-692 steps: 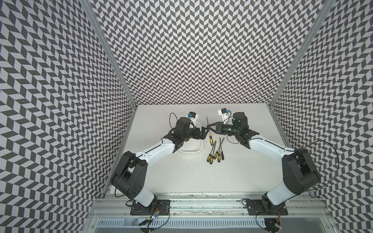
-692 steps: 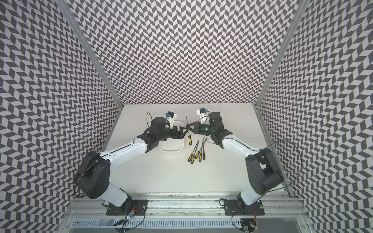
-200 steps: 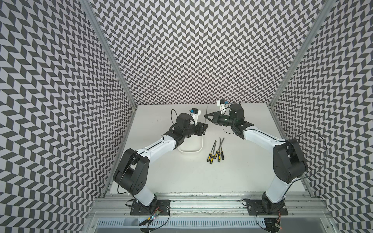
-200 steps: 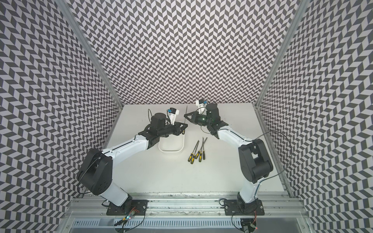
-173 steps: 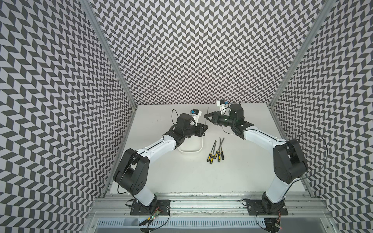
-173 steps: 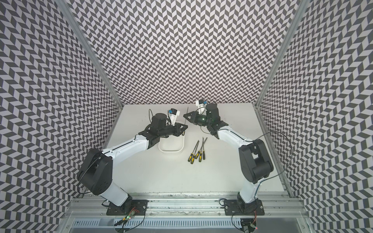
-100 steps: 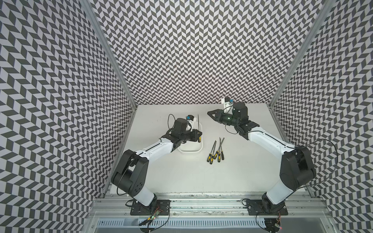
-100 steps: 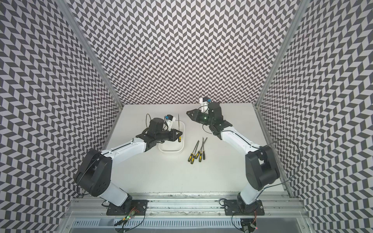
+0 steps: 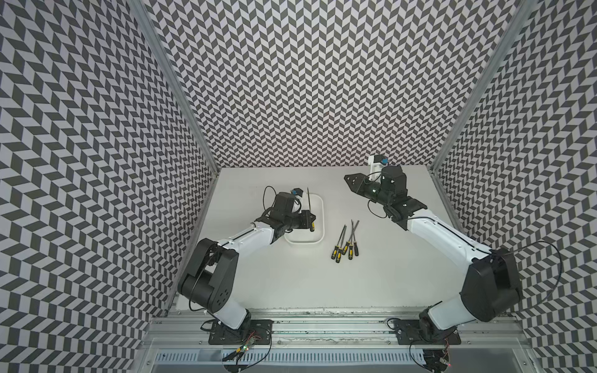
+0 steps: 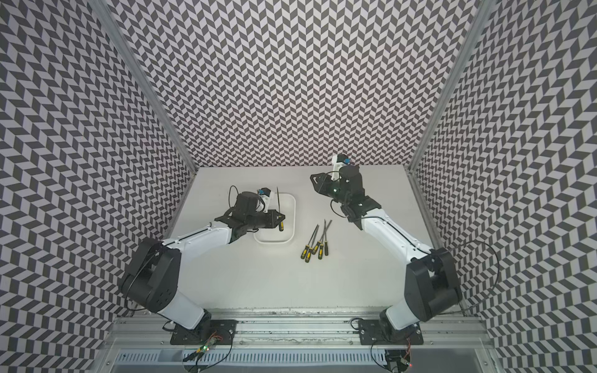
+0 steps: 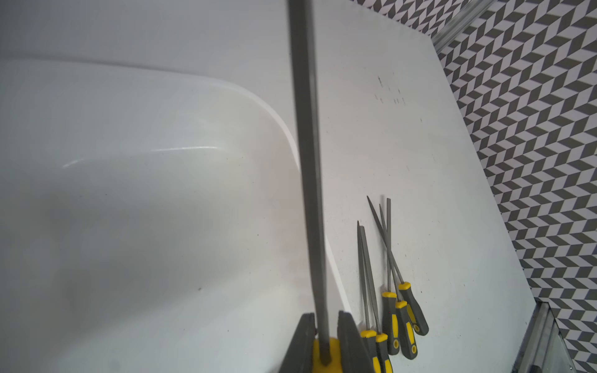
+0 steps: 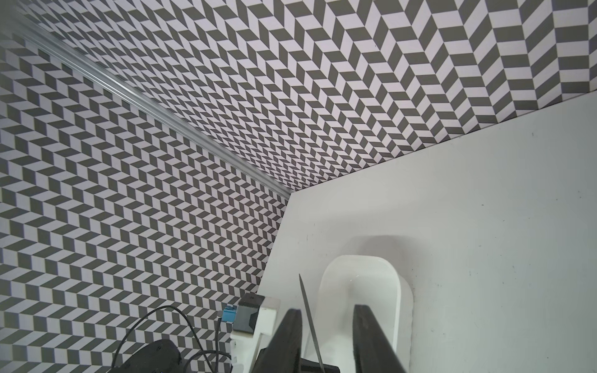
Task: Put the file tool into the storage box
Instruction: Place the file tool in the storage box.
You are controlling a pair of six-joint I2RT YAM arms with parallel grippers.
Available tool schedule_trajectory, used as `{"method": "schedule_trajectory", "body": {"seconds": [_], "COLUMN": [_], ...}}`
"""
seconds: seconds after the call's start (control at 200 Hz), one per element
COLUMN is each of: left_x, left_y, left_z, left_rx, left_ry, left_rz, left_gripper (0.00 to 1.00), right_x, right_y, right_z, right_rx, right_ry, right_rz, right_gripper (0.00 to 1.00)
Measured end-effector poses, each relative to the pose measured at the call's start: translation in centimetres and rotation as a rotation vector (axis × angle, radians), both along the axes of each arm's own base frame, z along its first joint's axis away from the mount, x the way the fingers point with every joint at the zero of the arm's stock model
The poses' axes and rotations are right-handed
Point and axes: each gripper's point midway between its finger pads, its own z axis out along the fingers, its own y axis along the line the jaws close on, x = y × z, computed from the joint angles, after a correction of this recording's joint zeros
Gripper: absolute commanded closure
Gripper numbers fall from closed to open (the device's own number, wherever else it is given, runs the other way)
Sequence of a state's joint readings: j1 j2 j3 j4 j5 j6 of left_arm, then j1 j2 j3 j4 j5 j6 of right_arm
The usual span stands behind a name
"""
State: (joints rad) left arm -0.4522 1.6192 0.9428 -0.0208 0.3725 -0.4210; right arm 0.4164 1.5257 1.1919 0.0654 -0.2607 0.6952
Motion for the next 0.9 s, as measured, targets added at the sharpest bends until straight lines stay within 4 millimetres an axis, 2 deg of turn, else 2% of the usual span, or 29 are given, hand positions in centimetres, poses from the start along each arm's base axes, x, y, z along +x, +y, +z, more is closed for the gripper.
{"method": "schedule_trajectory", "body": {"seconds": [0.175,0.351,0.446,0.611,0.686,0.741,0.826,0.901], "left_x": [-0.6,-1.0,-0.6,0.2,0.4,0.5,0.5,0.5], "left_y": [-0.4,-0.6,-1.1,-2.3,-2.6,-2.7,-2.8,-2.8], "left_z": [-3.7,-6.1,-6.3,-4.9,-4.4,-4.2,-4.1,-4.1], "left_rx": [0.043,0.069,0.073,0.05,0.042,0.037,0.034,0.033], "left_ry": [0.088,0.162,0.176,0.154,0.146,0.143,0.142,0.143], "left_rz": [-0.014,-0.021,-0.025,-0.04,-0.046,-0.048,-0.05,-0.051], "left_gripper": [0.91,0.86,0.74,0.73,0.72,0.71,0.69,0.66], "right_x": [0.2,0.3,0.2,0.3,0.6,0.8,0.5,-0.9], "right_y": [-0.4,-0.6,-0.7,-1.1,-1.4,-1.6,-1.8,-2.4], "right_z": [-0.1,-0.2,-0.4,-1.8,-4.1,-6.6,-11.7,-16.2], "right_rx": [-0.002,-0.003,-0.007,-0.031,-0.055,-0.083,-0.141,-0.2], "right_ry": [0.003,0.007,0.016,0.063,0.131,0.208,0.346,0.472], "right_rz": [-0.009,-0.015,-0.016,-0.037,-0.055,-0.062,-0.066,-0.064], "right_gripper": [0.69,0.69,0.69,0.7,0.69,0.7,0.68,0.62]}}
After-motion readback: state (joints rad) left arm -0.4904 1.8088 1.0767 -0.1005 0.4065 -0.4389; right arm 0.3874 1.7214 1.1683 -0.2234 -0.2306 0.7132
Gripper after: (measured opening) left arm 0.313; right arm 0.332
